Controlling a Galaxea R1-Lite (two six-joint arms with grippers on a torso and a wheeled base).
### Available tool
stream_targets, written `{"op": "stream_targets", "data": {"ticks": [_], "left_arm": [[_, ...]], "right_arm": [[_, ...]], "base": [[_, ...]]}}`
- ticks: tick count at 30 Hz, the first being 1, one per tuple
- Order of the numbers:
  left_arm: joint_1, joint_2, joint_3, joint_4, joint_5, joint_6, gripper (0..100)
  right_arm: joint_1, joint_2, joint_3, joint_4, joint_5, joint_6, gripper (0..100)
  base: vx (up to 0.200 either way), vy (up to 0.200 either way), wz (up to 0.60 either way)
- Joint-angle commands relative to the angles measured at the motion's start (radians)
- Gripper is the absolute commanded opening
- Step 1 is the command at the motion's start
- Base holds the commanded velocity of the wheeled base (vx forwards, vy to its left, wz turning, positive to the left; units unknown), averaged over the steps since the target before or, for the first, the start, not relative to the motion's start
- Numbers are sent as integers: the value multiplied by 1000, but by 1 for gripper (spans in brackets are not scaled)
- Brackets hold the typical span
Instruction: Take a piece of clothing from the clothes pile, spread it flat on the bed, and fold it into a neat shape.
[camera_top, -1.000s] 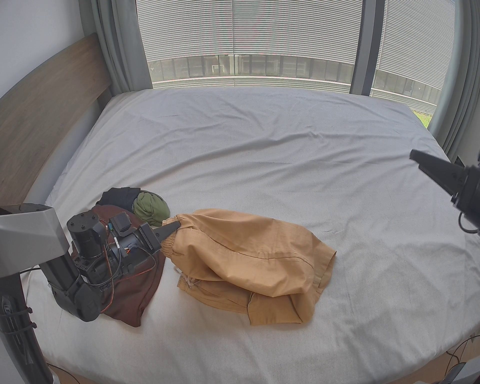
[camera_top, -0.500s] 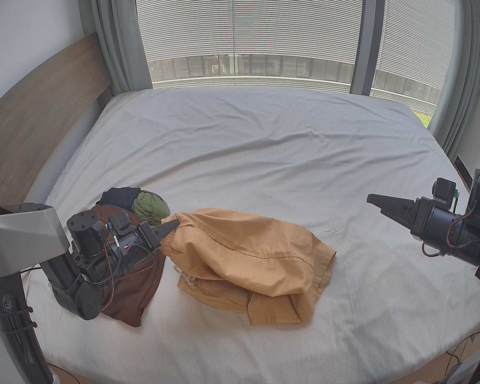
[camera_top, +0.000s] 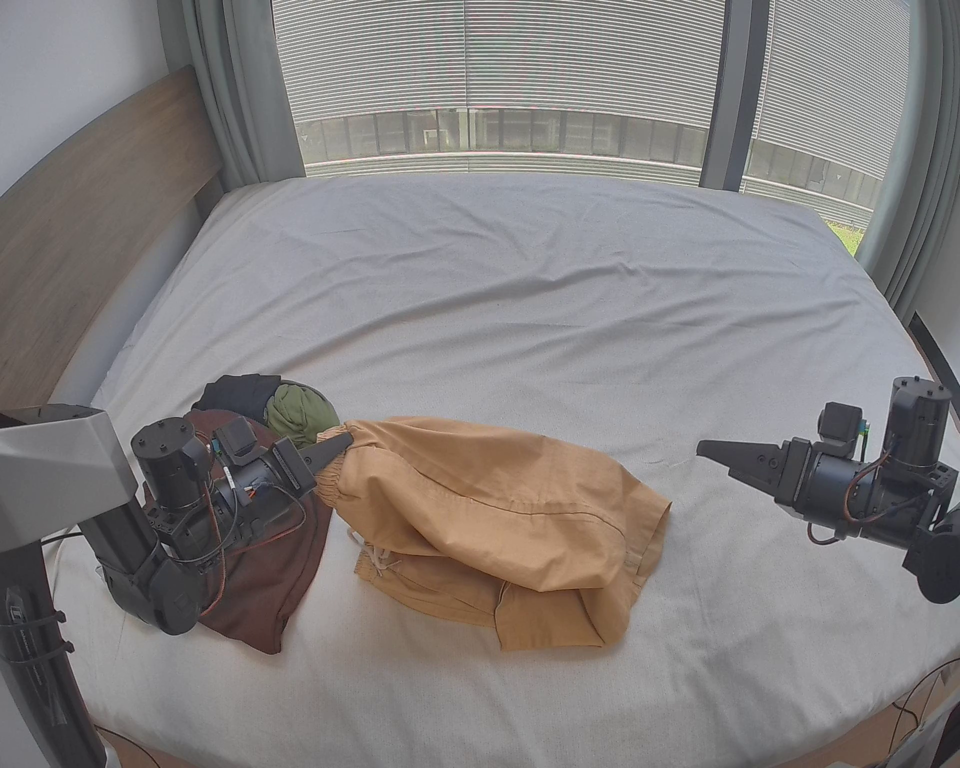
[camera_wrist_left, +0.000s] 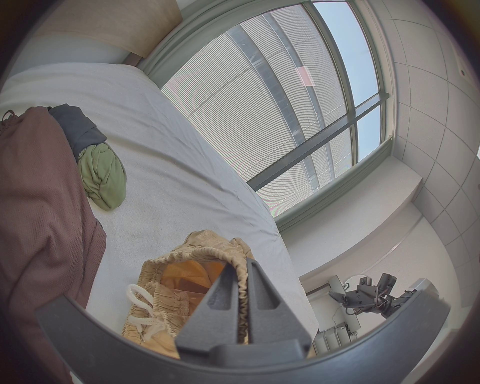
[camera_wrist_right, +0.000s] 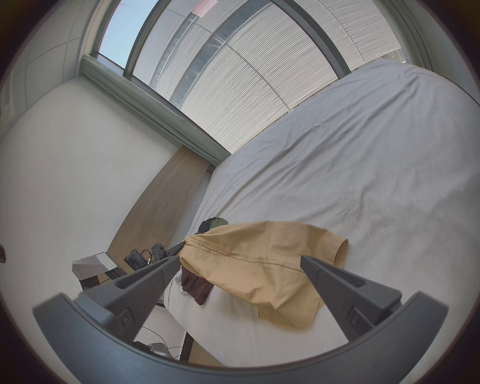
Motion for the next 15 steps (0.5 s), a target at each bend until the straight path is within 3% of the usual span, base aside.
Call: {"op": "stream_targets", "data": {"ticks": [1, 8, 15], "left_arm": [[4, 13, -9, 0, 1, 0, 0], [4, 13, -11, 0, 2, 0, 0], [4, 21, -28, 1, 34, -1, 0]], "right_arm": [[-5, 161, 24, -84, 18, 18, 100], [-25, 351, 62, -331, 81, 155, 100], [-45, 521, 60, -445, 73, 160, 100]], "base": [[0, 0, 0], [0, 0, 0], [0, 0, 0]]}}
